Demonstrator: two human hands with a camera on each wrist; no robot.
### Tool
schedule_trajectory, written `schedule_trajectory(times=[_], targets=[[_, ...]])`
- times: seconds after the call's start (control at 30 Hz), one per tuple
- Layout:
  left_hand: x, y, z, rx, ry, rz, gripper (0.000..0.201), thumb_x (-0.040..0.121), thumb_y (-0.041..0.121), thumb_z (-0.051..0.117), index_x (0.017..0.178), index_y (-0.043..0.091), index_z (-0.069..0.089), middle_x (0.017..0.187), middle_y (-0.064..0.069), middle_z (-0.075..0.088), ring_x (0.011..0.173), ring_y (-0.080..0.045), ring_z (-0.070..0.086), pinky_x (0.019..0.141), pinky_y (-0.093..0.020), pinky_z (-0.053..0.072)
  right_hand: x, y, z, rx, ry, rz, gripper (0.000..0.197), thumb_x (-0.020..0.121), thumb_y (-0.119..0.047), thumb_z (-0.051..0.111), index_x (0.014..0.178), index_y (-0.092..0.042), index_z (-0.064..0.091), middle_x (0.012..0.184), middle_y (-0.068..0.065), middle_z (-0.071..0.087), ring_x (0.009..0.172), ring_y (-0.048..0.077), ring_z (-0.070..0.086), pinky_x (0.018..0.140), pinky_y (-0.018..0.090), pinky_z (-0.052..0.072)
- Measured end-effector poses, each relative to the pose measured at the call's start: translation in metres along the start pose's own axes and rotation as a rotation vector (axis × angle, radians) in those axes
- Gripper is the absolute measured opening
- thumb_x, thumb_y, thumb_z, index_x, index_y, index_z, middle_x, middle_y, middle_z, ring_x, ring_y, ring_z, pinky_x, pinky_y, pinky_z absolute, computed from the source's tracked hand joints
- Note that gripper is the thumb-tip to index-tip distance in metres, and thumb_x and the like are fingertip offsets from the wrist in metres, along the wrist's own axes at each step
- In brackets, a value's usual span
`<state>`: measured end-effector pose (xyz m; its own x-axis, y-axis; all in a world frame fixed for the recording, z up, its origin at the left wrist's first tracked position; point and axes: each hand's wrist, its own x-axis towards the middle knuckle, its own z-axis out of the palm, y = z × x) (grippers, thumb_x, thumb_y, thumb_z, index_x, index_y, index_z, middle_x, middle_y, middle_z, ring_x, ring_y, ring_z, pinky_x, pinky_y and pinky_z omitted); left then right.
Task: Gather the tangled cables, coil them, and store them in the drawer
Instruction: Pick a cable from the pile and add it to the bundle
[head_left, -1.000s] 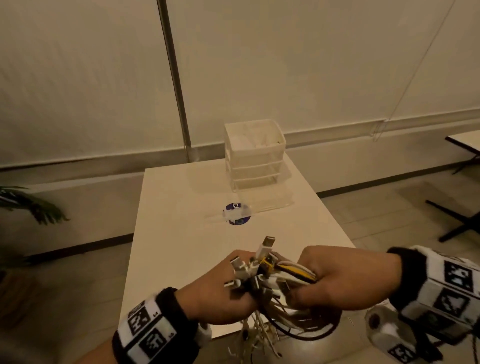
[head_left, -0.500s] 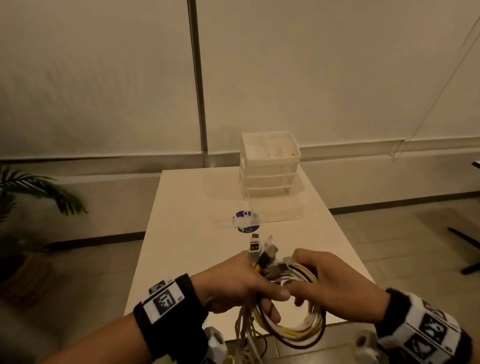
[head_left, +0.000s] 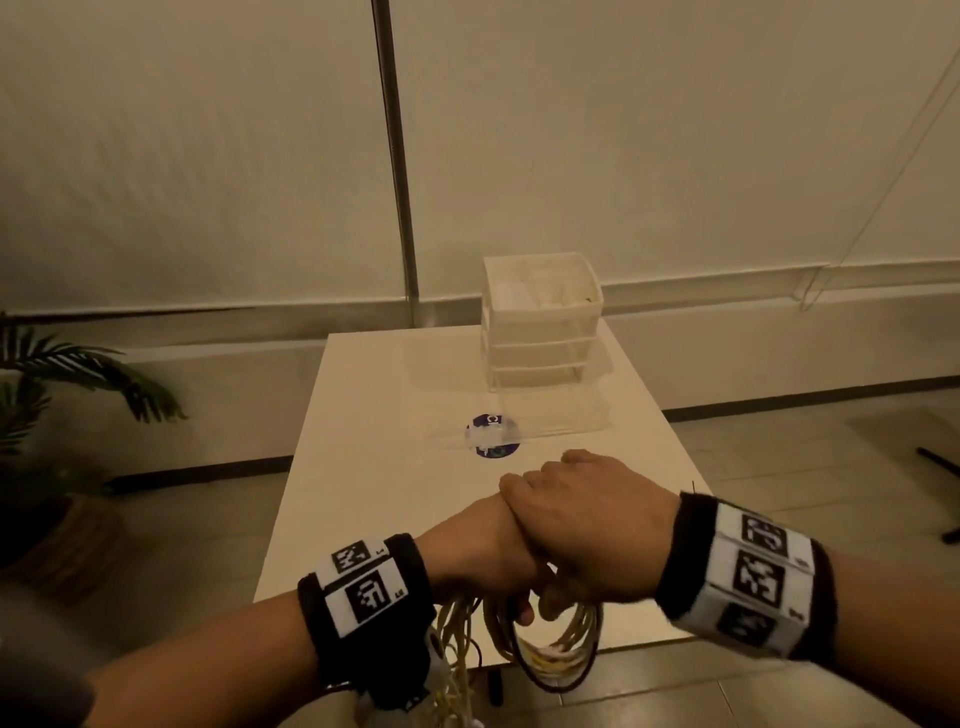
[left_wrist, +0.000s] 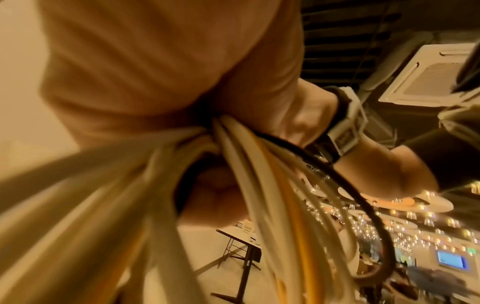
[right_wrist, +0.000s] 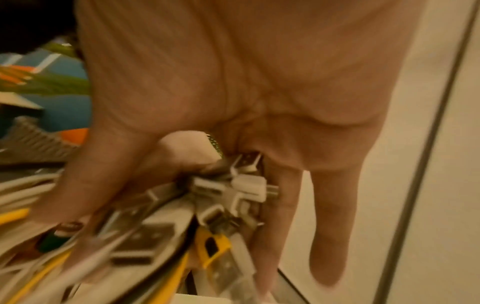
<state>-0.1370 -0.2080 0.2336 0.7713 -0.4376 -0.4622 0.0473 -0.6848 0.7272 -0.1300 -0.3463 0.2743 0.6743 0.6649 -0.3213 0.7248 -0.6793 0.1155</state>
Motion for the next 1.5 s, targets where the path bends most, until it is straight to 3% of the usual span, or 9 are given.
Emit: schedule_trajectory(times=[0.13, 0.33, 0.5, 0.7, 0.8, 0.9, 1.07, 1.27, 1.5], targets=[[0.01, 0.0, 0.011, 0.203, 0.101, 0.02, 0.007, 0.082, 0.011, 0.07, 0.08, 0.01, 0.063, 0.075, -0.012, 0.076, 0.065, -0.017, 0.074, 0.067, -0.033, 0.061, 0.018, 0.013, 0.004, 0.158, -0.24, 0.091, 0.051, 0.07, -0.048, 0.078, 0.108, -0.017, 0.062, 0.098, 0.002, 0.069, 0.087, 0.022, 0.064, 0.08, 0.04, 0.057], [0.015, -0.008, 0.008, 0.426, 0.326, 0.11, 0.016, 0.085, 0.018, 0.067, 0.095, 0.013, 0.057, 0.086, -0.011, 0.072, 0.071, -0.025, 0.071, 0.064, -0.037, 0.059, 0.033, 0.021, 0.032, 0.571, -0.112, 0.161, 0.018, 0.076, -0.023, 0.07, 0.089, -0.012, 0.068, 0.085, 0.005, 0.071, 0.076, 0.019, 0.065, 0.074, 0.036, 0.058], [0.012, -0.026, 0.001, -0.025, 0.241, 0.031, 0.049, 0.068, 0.022, 0.08, 0.101, 0.024, 0.043, 0.083, -0.01, 0.07, 0.059, -0.014, 0.061, 0.057, -0.037, 0.052, 0.014, 0.033, 0.037, 0.664, 0.064, 0.159, 0.02, 0.075, -0.022, 0.063, 0.06, -0.019, 0.05, 0.059, 0.0, 0.054, 0.054, 0.014, 0.046, 0.057, 0.035, 0.04], [0.018, -0.044, 0.027, -0.497, 0.219, 0.205, 0.011, 0.077, 0.006, 0.078, 0.077, 0.008, 0.067, 0.07, 0.0, 0.064, 0.067, -0.015, 0.056, 0.068, -0.031, 0.047, 0.005, 0.041, 0.028, 0.543, 0.254, 0.15, 0.016, 0.07, -0.031, 0.055, 0.068, -0.015, 0.056, 0.063, 0.003, 0.062, 0.06, 0.022, 0.056, 0.06, 0.041, 0.049], [0.019, -0.04, 0.03, -0.714, 0.314, 0.26, 0.019, 0.08, 0.015, 0.079, 0.093, 0.003, 0.073, 0.084, -0.017, 0.07, 0.081, -0.025, 0.067, 0.075, -0.035, 0.053, 0.003, 0.047, 0.03, 0.696, 0.24, 0.193, 0.018, 0.07, -0.03, 0.058, 0.068, -0.012, 0.057, 0.063, 0.006, 0.061, 0.061, 0.024, 0.056, 0.062, 0.042, 0.047], [0.019, -0.033, 0.018, -0.757, 0.312, 0.311, 0.035, 0.08, 0.029, 0.074, 0.103, 0.003, 0.071, 0.073, -0.004, 0.072, 0.089, -0.03, 0.072, 0.063, -0.027, 0.054, 0.004, 0.049, 0.04, 0.943, 0.265, 0.233, 0.02, 0.068, -0.027, 0.06, 0.071, -0.007, 0.059, 0.067, 0.014, 0.063, 0.065, 0.031, 0.061, 0.064, 0.047, 0.053], [0.022, -0.017, 0.016, -0.745, 0.389, 0.342, 0.016, 0.08, 0.037, 0.066, 0.072, 0.023, 0.068, 0.053, 0.007, 0.056, 0.049, -0.013, 0.054, 0.06, -0.031, 0.048, 0.003, 0.044, 0.06, 1.296, 0.34, 0.279, 0.018, 0.069, -0.016, 0.065, 0.081, -0.003, 0.066, 0.079, 0.021, 0.069, 0.077, 0.04, 0.066, 0.07, 0.049, 0.057], [0.027, -0.013, 0.009, -0.781, 0.269, 0.221, 0.046, 0.092, 0.039, 0.062, 0.057, 0.02, 0.039, 0.051, 0.003, 0.024, 0.042, -0.012, 0.018, 0.044, -0.021, 0.026, -0.015, 0.055, 0.064, 1.182, 0.213, 0.191, 0.044, 0.073, -0.039, 0.076, 0.111, -0.024, 0.061, 0.101, 0.0, 0.069, 0.086, 0.014, 0.068, 0.081, 0.037, 0.057], [0.022, 0.0, -0.009, -0.355, 0.13, 0.217, 0.036, 0.092, 0.041, 0.063, 0.074, 0.01, 0.059, 0.047, 0.007, 0.036, 0.04, -0.011, 0.03, 0.043, -0.022, 0.03, -0.028, 0.071, 0.012, 0.452, -0.007, 0.151, 0.068, 0.074, -0.068, 0.061, 0.133, -0.045, 0.038, 0.133, -0.02, 0.053, 0.124, 0.006, 0.045, 0.12, 0.047, 0.007]])
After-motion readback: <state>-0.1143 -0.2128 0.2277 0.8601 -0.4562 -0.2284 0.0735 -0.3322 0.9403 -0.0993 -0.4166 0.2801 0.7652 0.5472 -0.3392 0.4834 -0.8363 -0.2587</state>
